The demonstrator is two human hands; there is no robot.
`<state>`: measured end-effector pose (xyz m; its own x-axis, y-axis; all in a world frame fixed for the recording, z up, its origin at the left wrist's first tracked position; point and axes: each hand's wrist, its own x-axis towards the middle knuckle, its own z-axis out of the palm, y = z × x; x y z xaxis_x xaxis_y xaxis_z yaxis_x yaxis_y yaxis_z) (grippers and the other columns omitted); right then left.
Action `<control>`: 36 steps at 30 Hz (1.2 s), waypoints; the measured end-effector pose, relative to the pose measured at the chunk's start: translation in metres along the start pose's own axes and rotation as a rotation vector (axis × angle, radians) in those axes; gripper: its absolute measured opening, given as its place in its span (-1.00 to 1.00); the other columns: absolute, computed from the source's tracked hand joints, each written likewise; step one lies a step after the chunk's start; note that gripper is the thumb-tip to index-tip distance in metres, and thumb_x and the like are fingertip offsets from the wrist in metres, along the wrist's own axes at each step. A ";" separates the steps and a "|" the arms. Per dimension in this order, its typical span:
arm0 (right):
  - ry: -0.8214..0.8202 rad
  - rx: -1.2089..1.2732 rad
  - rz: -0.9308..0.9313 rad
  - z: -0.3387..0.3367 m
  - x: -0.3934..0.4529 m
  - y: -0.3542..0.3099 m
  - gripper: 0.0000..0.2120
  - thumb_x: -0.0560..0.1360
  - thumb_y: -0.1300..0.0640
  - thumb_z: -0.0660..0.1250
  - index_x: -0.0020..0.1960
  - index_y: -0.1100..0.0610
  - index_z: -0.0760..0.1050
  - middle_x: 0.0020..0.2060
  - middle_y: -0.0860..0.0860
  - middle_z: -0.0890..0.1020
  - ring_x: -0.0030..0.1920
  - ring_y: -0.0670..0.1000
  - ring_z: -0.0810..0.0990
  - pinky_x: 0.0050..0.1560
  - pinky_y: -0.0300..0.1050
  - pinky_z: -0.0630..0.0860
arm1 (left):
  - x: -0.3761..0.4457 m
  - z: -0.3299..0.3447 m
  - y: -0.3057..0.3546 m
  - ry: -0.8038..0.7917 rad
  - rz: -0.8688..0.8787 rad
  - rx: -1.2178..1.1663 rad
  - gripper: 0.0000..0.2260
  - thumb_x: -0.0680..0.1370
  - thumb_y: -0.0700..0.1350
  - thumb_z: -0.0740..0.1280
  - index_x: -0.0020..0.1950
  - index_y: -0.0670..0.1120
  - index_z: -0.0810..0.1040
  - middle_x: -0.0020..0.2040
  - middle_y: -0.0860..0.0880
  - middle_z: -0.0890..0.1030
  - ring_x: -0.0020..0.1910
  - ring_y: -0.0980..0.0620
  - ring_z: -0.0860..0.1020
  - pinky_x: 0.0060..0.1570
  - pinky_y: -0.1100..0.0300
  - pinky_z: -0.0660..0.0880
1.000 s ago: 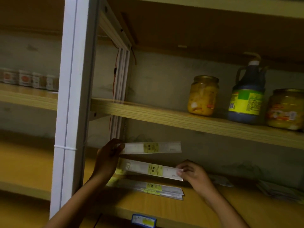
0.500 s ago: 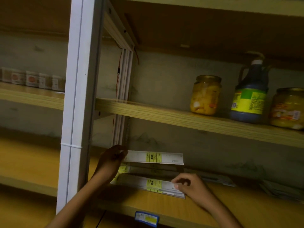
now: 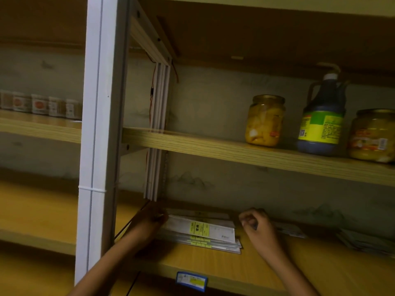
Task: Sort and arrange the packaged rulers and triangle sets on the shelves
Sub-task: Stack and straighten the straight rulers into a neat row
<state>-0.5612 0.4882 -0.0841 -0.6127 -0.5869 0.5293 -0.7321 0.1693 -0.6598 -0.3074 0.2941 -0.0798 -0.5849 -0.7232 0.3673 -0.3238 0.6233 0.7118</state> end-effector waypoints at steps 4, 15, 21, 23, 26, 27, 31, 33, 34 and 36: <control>0.007 0.025 -0.015 -0.001 0.001 -0.002 -0.83 0.50 0.30 0.37 -0.07 0.04 0.58 -0.07 -0.04 0.58 -0.11 -0.15 0.55 -0.17 -0.40 0.40 | -0.001 0.005 -0.005 -0.008 -0.029 0.087 -0.88 0.60 -0.01 0.24 0.05 0.07 0.55 0.08 0.02 0.56 0.01 0.09 0.53 0.02 0.17 0.52; -0.191 -0.050 -0.045 0.002 0.002 0.000 -0.73 0.48 0.32 0.35 -0.02 -0.06 0.52 -0.14 -0.04 0.59 -0.10 -0.07 0.58 -0.05 -0.21 0.55 | -0.003 0.003 -0.006 0.015 0.093 0.336 -0.85 0.53 0.08 0.31 0.09 0.22 0.49 0.29 0.13 0.37 0.31 0.06 0.30 0.28 0.11 0.34; -0.209 -0.223 -0.159 -0.002 0.013 -0.003 -0.75 0.49 0.20 0.38 0.09 -0.07 0.47 -0.09 -0.16 0.52 -0.05 -0.20 0.52 -0.08 -0.38 0.45 | 0.022 0.005 0.011 0.009 0.089 0.182 -0.83 0.53 -0.03 0.36 0.11 0.08 0.53 0.11 0.10 0.53 0.07 0.13 0.51 0.07 0.18 0.53; -0.232 -0.278 -0.194 -0.004 0.019 -0.003 -0.75 0.49 0.18 0.37 0.11 -0.06 0.46 -0.07 -0.14 0.52 -0.04 -0.20 0.51 -0.03 -0.32 0.48 | 0.034 0.006 0.015 -0.076 0.086 0.155 -0.83 0.52 -0.04 0.37 0.09 0.11 0.50 0.09 0.13 0.53 0.07 0.15 0.53 0.08 0.19 0.54; -0.245 -0.327 -0.221 -0.005 0.029 -0.007 -0.75 0.49 0.13 0.36 0.13 -0.05 0.43 -0.05 -0.11 0.52 -0.04 -0.17 0.51 -0.03 -0.28 0.50 | 0.051 0.007 0.018 -0.212 0.066 0.265 -0.78 0.52 -0.02 0.37 0.14 0.15 0.47 0.15 0.14 0.49 0.11 0.15 0.51 0.11 0.20 0.53; -0.247 -0.337 -0.229 -0.005 0.031 -0.009 -0.76 0.49 0.12 0.35 0.13 -0.04 0.43 -0.05 -0.09 0.52 -0.04 -0.16 0.51 -0.04 -0.26 0.50 | 0.057 0.009 0.016 -0.242 0.038 0.285 -0.73 0.52 -0.04 0.38 0.20 0.11 0.48 0.17 0.12 0.49 0.11 0.14 0.51 0.09 0.22 0.52; -0.253 -0.367 -0.226 -0.008 0.036 -0.012 -0.76 0.50 0.08 0.34 0.15 -0.01 0.42 -0.03 -0.05 0.52 -0.04 -0.09 0.52 0.00 -0.15 0.53 | 0.067 0.017 0.004 -0.323 -0.144 0.114 -0.73 0.51 -0.21 0.35 0.21 -0.15 0.53 -0.07 -0.01 0.56 -0.20 0.06 0.54 -0.20 0.18 0.50; -0.246 -0.371 -0.231 -0.010 0.037 -0.012 -0.77 0.50 0.08 0.34 0.14 0.00 0.42 -0.04 -0.04 0.51 -0.06 -0.08 0.52 0.00 -0.13 0.53 | 0.069 0.018 0.001 -0.285 -0.175 0.035 -0.77 0.53 -0.21 0.33 0.17 -0.19 0.56 -0.05 -0.05 0.58 -0.11 -0.01 0.59 -0.16 0.16 0.57; -0.242 -0.372 -0.234 -0.011 0.037 -0.012 -0.77 0.51 0.08 0.34 0.14 0.00 0.42 -0.04 -0.03 0.51 -0.07 -0.08 0.52 -0.02 -0.14 0.53 | 0.069 0.018 0.002 -0.284 -0.215 -0.020 -0.81 0.53 -0.22 0.33 0.13 -0.18 0.59 -0.02 -0.07 0.59 -0.06 -0.04 0.60 -0.12 0.13 0.59; -0.238 -0.374 -0.233 -0.013 0.037 -0.011 -0.79 0.51 0.09 0.33 0.13 0.01 0.42 -0.04 -0.03 0.50 -0.07 -0.10 0.51 -0.05 -0.18 0.50 | 0.071 0.017 0.003 -0.315 -0.254 -0.092 -0.87 0.50 -0.32 0.34 -0.05 -0.15 0.65 -0.02 -0.15 0.62 -0.01 -0.15 0.61 0.03 -0.08 0.59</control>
<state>-0.5797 0.4750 -0.0500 -0.3669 -0.8001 0.4746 -0.9249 0.2588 -0.2786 -0.3623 0.2501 -0.0616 -0.6986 -0.7153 -0.0174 -0.4275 0.3977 0.8119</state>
